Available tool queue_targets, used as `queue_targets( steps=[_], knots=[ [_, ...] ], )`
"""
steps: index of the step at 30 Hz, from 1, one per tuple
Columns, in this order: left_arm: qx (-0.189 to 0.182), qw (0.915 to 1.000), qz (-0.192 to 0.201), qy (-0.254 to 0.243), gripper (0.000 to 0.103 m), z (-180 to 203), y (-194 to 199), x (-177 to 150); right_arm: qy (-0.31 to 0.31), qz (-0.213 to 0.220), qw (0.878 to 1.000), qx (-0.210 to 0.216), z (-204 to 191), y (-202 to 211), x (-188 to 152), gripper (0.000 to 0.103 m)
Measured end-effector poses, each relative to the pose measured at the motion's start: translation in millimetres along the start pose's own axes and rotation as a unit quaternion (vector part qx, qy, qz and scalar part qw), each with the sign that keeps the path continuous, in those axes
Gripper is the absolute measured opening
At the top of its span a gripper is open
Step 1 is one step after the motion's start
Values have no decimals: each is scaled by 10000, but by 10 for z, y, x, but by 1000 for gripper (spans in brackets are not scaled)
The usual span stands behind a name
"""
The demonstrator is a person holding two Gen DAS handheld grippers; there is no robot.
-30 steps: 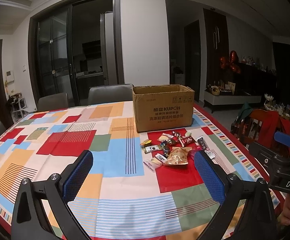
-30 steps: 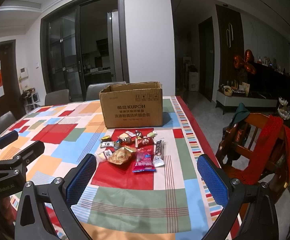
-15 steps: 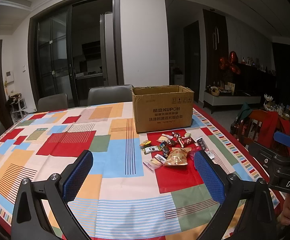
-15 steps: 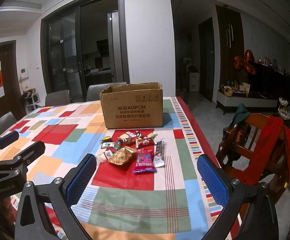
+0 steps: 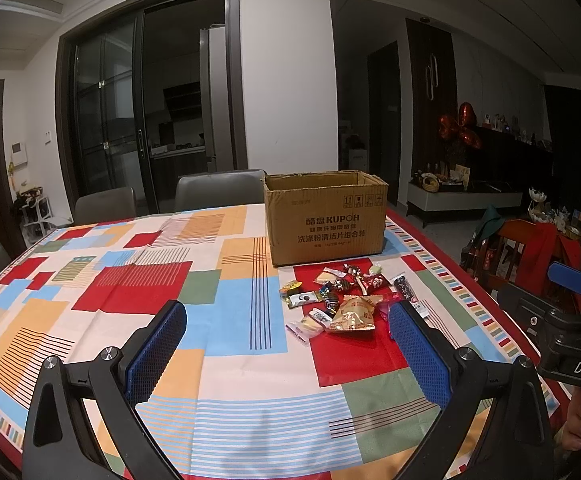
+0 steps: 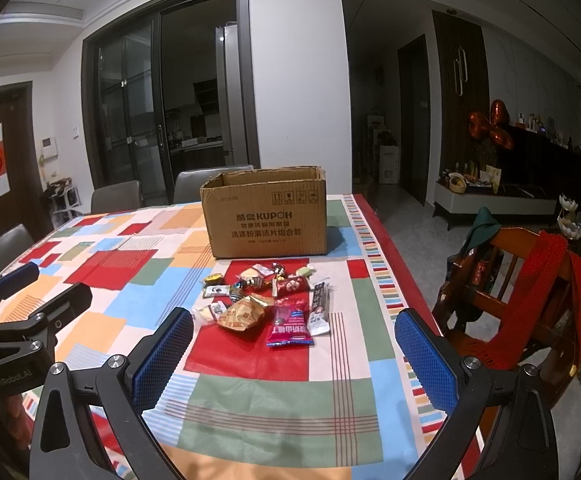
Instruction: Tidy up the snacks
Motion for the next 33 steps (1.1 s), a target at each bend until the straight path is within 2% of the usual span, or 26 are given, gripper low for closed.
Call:
queue_targets(
  steps=[19, 27, 33],
  knots=[
    [-98, 9999, -26, -47, 103, 109, -22, 38, -6, -3, 10000, 13, -12, -6, 1, 102],
    [-301, 9993, -183, -94, 103, 224, -217, 26, 70, -31, 10000, 19, -34, -171, 86, 102],
    [-526, 9971, -469, -292, 95, 420, -526, 25, 22, -157, 9999, 54, 148, -396, 52, 102]
  ],
)
Point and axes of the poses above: each gripper's, at about its wrist camera, not at the fingertips, and y roughly against the way its jaws point, z to its right, x to its top, the point moved 6 cm from there along -y, roughly the way its jaws point, and after that the axes turned 6 degrees about x, right-handed, at the moved point
